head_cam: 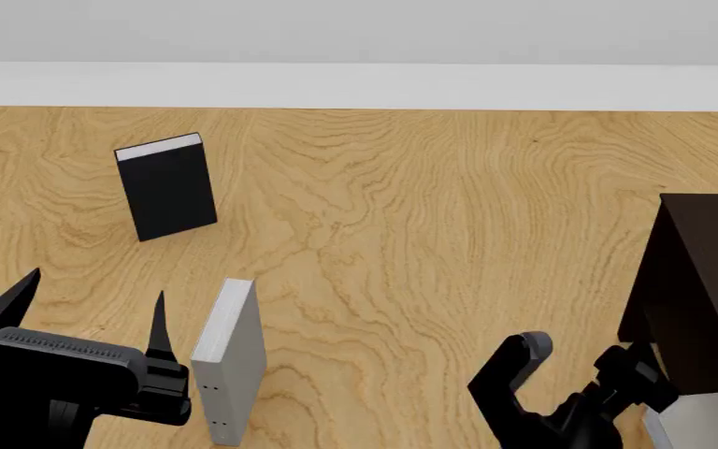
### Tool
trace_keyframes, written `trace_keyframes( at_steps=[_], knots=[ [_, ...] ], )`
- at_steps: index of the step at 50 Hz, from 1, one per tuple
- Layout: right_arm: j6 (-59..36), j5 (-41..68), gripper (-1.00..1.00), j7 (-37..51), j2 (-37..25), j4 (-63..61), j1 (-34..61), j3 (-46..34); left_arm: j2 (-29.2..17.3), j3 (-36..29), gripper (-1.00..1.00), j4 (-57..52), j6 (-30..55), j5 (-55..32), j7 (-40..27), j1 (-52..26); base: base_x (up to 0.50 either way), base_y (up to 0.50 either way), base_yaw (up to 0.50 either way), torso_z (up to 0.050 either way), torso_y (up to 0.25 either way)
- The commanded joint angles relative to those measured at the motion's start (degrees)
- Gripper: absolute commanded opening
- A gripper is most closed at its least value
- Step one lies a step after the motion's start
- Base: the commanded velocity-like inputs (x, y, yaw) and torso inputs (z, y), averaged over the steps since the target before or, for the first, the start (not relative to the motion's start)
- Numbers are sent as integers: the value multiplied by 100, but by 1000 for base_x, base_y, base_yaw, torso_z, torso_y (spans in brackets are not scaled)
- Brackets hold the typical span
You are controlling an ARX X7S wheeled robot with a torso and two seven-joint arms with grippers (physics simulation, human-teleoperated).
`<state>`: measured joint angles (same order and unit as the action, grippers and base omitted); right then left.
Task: Pick up the book on the right and place it on the cabinet shelf.
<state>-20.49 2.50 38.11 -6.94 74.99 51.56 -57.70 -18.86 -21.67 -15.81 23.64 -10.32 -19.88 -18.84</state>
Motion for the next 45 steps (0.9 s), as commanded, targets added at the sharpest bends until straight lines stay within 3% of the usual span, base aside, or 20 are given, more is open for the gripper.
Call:
trace_keyframes(
  at_steps=[1,9,15,24,45],
  knots=[
    [1146,353,100,-707,-15,-12,78,542,-13,-3,100,-57,14,-36,-13,14,0,0,0,0,0],
    [930,594,100,-988,6,-154,21,779,-37,20,100,-83,-2,-67,-20,32,0,0,0,0,0],
    [-720,1038,100,-963,-577,-2181,-430,1042,-40,20,100,-82,-10,-86,-22,37,0,0,0,0,0],
    [-2117,1477,100,-822,-1092,-3966,-783,1274,-58,41,100,-119,1,-120,-32,26,0,0,0,0,0],
    [-3028,2080,100,-857,-1322,-4839,-996,1666,-64,26,100,-116,4,-162,-49,-1,0,0,0,0,0]
  ],
)
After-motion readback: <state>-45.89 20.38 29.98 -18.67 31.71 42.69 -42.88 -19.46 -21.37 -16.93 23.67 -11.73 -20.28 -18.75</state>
